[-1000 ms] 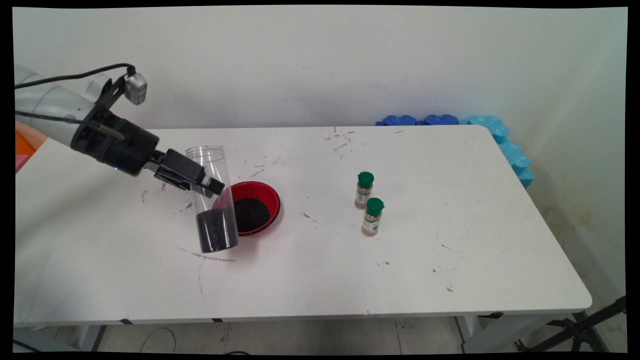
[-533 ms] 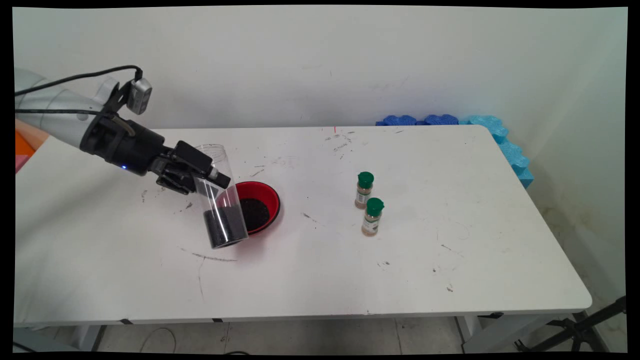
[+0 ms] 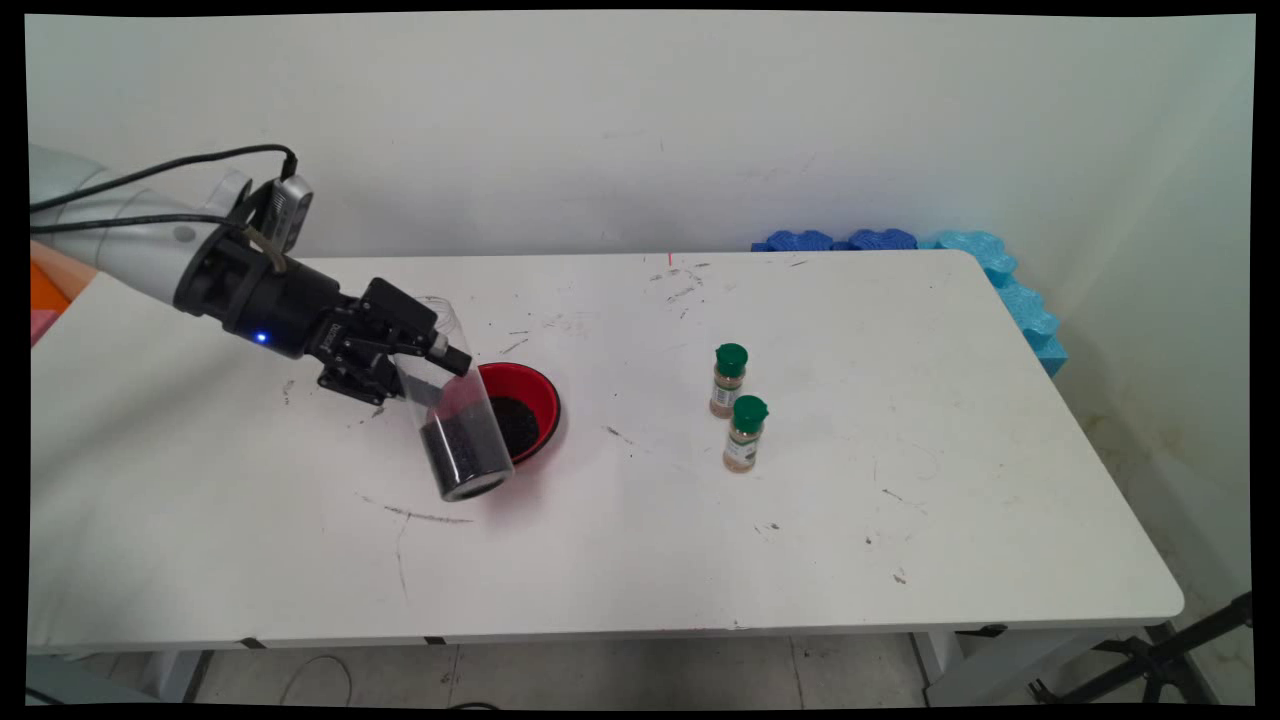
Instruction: Pour the black seasoning powder in the red bowl
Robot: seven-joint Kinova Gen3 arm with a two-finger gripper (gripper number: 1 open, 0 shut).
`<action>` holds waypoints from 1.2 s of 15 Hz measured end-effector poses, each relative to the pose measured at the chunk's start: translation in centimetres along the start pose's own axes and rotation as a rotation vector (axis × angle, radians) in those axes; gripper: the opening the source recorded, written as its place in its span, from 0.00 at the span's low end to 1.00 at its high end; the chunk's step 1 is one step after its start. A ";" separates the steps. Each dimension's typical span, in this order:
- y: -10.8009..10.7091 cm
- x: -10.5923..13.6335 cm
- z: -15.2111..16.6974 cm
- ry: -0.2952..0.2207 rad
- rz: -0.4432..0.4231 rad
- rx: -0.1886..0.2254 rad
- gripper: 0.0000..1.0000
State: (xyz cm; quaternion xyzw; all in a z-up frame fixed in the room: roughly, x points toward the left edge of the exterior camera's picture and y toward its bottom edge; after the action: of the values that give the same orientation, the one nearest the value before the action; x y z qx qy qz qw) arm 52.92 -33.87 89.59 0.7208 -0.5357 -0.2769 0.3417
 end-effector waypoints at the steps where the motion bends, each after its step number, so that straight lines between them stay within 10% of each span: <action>1: 0.0 0.1 0.1 -0.001 -0.032 -0.006 0.00; 18: -0.6 1.2 1.9 -0.026 -0.467 -0.077 0.00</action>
State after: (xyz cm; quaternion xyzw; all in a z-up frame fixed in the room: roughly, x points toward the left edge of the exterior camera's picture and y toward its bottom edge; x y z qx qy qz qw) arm 52.16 -35.27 87.93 0.8081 -0.3478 -0.3777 0.2887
